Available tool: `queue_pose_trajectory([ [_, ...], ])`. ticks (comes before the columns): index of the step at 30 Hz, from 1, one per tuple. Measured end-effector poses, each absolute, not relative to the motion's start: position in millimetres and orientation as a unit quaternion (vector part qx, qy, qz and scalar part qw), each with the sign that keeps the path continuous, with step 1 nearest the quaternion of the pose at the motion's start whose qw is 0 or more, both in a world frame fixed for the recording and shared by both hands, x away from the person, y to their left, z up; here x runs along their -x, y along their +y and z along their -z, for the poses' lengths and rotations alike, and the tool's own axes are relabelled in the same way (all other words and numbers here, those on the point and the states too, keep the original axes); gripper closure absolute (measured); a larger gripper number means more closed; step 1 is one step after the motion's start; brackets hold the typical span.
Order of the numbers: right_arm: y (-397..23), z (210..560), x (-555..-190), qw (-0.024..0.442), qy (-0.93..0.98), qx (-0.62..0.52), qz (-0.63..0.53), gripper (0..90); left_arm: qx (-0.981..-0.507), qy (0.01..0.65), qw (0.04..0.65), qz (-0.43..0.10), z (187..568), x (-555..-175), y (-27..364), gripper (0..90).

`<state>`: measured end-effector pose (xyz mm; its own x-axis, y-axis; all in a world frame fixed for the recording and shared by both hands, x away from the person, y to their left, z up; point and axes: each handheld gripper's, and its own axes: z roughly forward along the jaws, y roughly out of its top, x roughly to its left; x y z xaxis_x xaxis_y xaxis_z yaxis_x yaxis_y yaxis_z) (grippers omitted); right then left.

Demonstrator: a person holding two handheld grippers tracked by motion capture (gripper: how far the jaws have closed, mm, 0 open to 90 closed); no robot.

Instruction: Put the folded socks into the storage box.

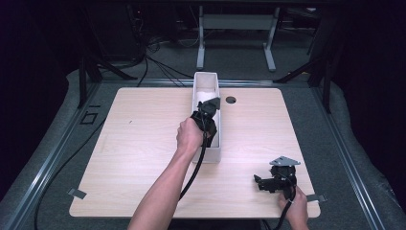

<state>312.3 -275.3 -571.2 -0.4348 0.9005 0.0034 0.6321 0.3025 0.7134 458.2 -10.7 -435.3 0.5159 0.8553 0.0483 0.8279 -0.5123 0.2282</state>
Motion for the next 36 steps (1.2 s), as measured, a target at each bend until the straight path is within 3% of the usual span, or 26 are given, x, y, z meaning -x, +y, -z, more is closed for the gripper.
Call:
queue_pose_trajectory([
  [12, -275.3, 571.3, -312.3, 0.205, 0.781, -0.491, -0.327, 0.0, -0.870, 0.483, 0.072, -0.073, 442.2, -457.6, -15.6, 50.7],
  [36, -275.8, 570.8, -312.2, 0.203, 0.783, -0.490, -0.325, 0.0, -0.871, 0.469, 0.111, -0.099, 399.6, -448.4, 10.8, 16.3],
])
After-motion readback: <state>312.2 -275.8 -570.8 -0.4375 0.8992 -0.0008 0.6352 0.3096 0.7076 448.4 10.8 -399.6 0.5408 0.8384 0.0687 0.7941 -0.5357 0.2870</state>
